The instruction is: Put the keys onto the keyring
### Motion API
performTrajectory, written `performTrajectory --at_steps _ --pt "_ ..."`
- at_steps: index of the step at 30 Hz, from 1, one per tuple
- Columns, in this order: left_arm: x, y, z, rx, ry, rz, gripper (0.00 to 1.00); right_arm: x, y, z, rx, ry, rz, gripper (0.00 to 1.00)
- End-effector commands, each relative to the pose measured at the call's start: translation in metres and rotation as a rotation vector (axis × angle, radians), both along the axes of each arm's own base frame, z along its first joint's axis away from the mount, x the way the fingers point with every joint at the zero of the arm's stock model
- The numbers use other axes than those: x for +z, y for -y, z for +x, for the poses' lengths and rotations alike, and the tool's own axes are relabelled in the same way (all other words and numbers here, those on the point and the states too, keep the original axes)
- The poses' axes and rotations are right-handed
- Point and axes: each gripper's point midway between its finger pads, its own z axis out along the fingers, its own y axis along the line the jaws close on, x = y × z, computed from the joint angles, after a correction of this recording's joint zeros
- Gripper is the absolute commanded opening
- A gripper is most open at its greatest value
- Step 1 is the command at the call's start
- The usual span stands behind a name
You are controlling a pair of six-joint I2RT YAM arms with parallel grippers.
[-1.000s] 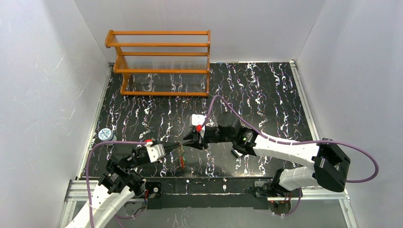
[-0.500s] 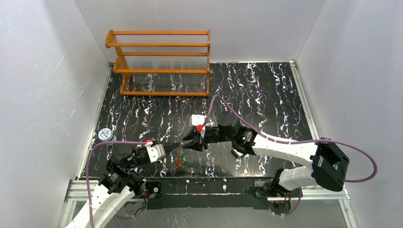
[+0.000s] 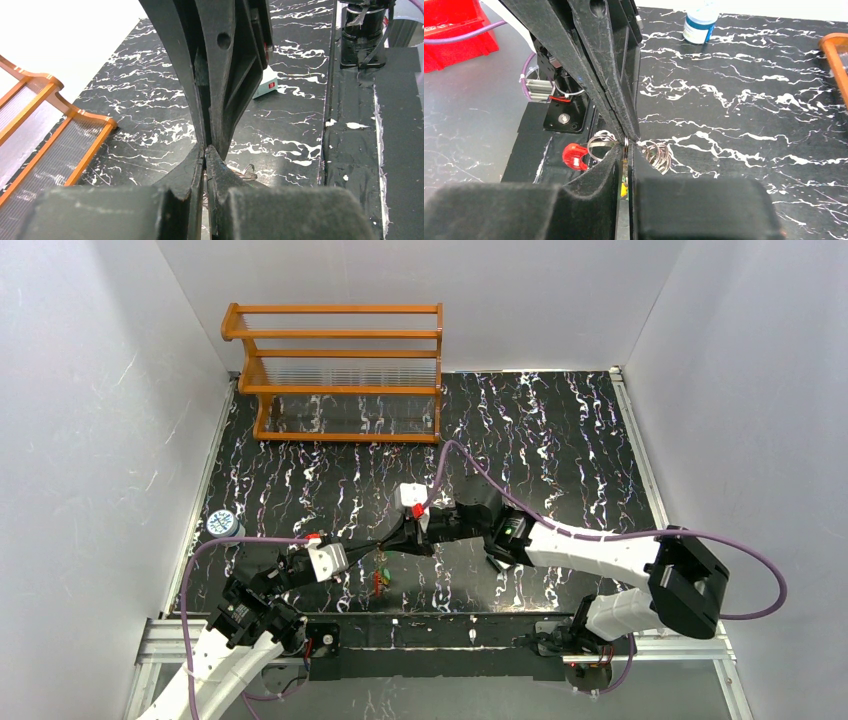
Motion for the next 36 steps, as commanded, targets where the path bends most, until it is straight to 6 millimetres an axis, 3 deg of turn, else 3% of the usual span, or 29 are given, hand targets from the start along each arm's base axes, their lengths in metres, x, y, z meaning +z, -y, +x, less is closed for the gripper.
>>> performTrajectory --at_steps 1,6,8,13,16,21,27,36 --pt "0.015 0.002 -0.003 -0.021 0.042 -0.032 0.0 0.016 -0.01 0.002 0.015 0.017 0.033 0.13" --pt "0.015 0.002 -0.003 -0.022 0.042 -0.032 0.0 0.015 -0.008 0.004 -0.001 0.03 0.023 0.14" --pt "0.015 0.002 -0.003 -0.022 0.041 -0.031 0.0 0.015 -0.006 0.004 -0.004 0.037 0.023 0.03" --pt "0.012 0.002 -0.001 -0.018 0.034 -0.023 0.0 0.014 -0.001 0.012 -0.047 0.068 -0.009 0.01" --pt "0.007 0.003 0.001 -0.011 0.016 -0.002 0.22 0.007 0.005 0.018 -0.071 0.1 -0.078 0.01" --pt "-0.006 0.007 0.005 -0.02 -0.04 0.043 0.37 -0.012 0.023 0.019 -0.065 0.14 -0.244 0.01" --pt "-0.02 0.01 0.007 -0.039 -0.092 0.095 0.37 -0.028 0.035 0.024 -0.058 0.129 -0.438 0.01" --pt "-0.033 0.015 0.007 -0.069 -0.148 0.139 0.27 -0.04 0.023 0.019 -0.001 0.043 -0.537 0.01"
